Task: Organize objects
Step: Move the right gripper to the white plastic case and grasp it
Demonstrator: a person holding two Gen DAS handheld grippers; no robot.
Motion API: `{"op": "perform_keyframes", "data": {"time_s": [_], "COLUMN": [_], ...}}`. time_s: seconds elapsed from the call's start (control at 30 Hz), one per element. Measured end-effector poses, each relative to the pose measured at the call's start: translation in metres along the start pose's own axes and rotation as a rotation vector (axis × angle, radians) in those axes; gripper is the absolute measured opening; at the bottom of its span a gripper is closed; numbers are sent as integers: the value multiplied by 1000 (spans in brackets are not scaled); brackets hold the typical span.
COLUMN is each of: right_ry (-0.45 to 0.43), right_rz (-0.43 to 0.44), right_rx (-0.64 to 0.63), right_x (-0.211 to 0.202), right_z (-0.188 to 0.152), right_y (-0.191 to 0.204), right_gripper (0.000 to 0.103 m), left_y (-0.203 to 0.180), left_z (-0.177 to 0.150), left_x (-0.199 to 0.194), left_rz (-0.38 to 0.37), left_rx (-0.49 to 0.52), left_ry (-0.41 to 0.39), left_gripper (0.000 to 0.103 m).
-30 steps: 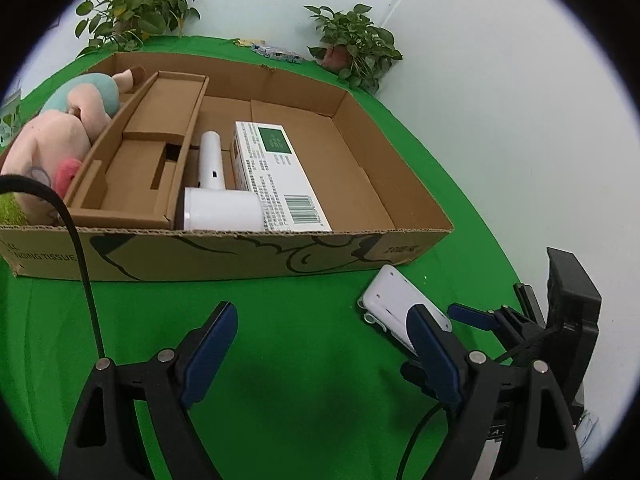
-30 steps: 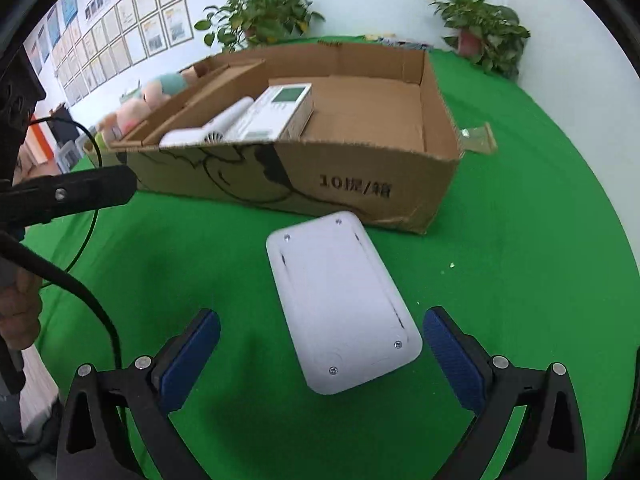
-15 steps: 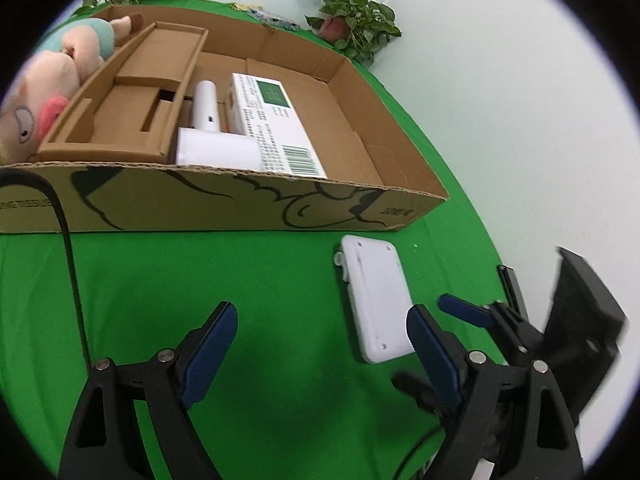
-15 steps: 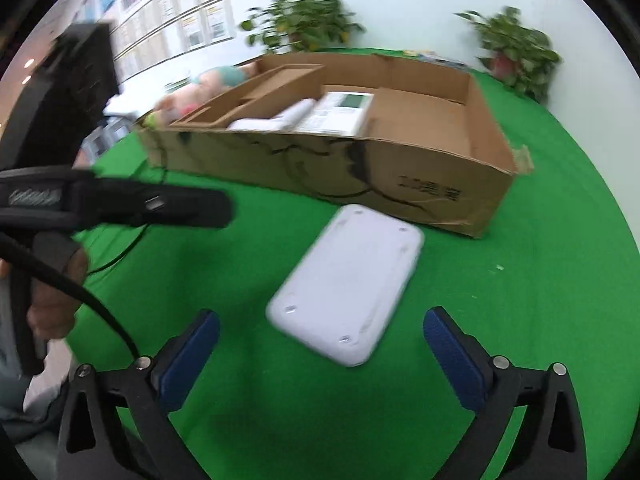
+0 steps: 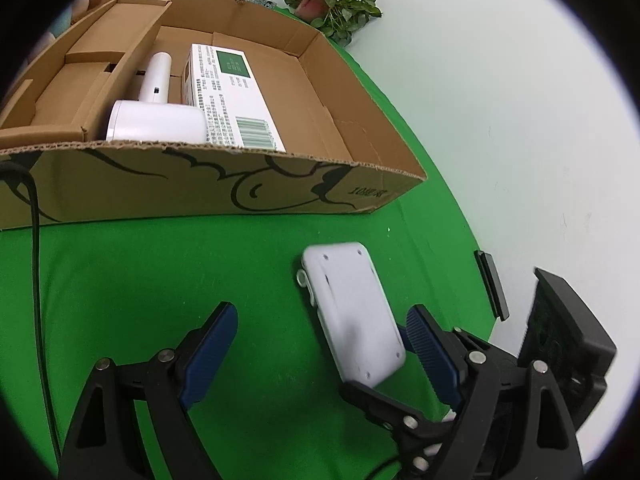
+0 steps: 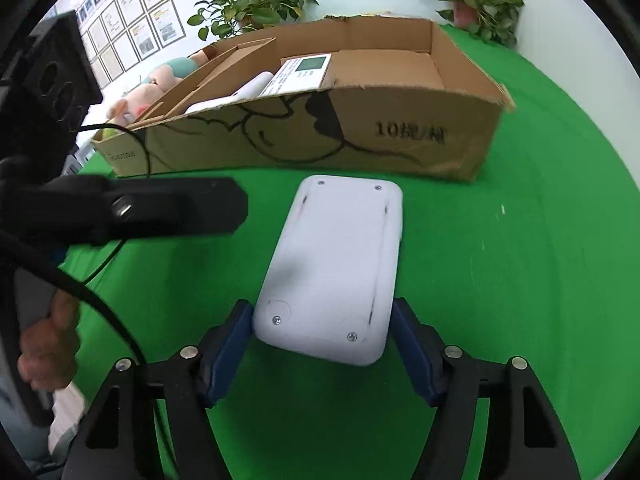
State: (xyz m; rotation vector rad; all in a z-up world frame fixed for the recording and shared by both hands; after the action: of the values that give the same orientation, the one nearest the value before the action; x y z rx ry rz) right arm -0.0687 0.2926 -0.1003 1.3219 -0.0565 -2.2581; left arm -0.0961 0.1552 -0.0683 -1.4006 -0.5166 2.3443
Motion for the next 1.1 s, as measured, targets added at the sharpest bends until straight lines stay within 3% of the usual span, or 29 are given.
{"op": "perform_keyframes", "data": {"time_s": [0.2,0.27,0.37,0.5,0.57,0.67,0.8,1.1], "right_ry": [5,3,8,2,3,-9,-26,-66], "right_rz": [-2,2,-46,-39,-26,-15,21,109], "right_rx": [-14,-15,-23,-13,-15,4,25,67], "right_x": [-2,1,5,4,4,-1,-8,-33], "right_z": [-8,-5,-4,-5,-8,-13,-17,-5], "right_y": [7,9,11,14,19,22,25,25], "right_gripper": [77,78,71,68,68,68,68,68], "left_y": [-9,-8,-3,-6,-9,-11,-11,-22], "left_z": [-12,-11,-8,-12,-15,-19,-24,-11], "left_x": [19,20,22,29,33,34,35,14], "left_rz": [-41,-53,-103,-169,-179,-178,-127,-101], "left_rx": [-20,-39,-86,-101,-92,-98,-94,-92], "left_ry": [69,53,62,90,112,108,116,68], "left_gripper": [86,86,86,76,65,66,42,33]}}
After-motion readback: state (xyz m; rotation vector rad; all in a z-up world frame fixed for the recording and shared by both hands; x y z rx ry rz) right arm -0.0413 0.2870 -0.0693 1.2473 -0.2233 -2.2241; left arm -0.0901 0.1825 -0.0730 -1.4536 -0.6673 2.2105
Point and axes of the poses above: each gripper's, at about its wrist camera, not at the fingertips, and x roughly the way its jaws point, y to its left, z to its top, the point moved 3 cm from there along x, roughly the way its jaws point, and after that the axes turned 8 degrees about z, right-handed, at the moved point
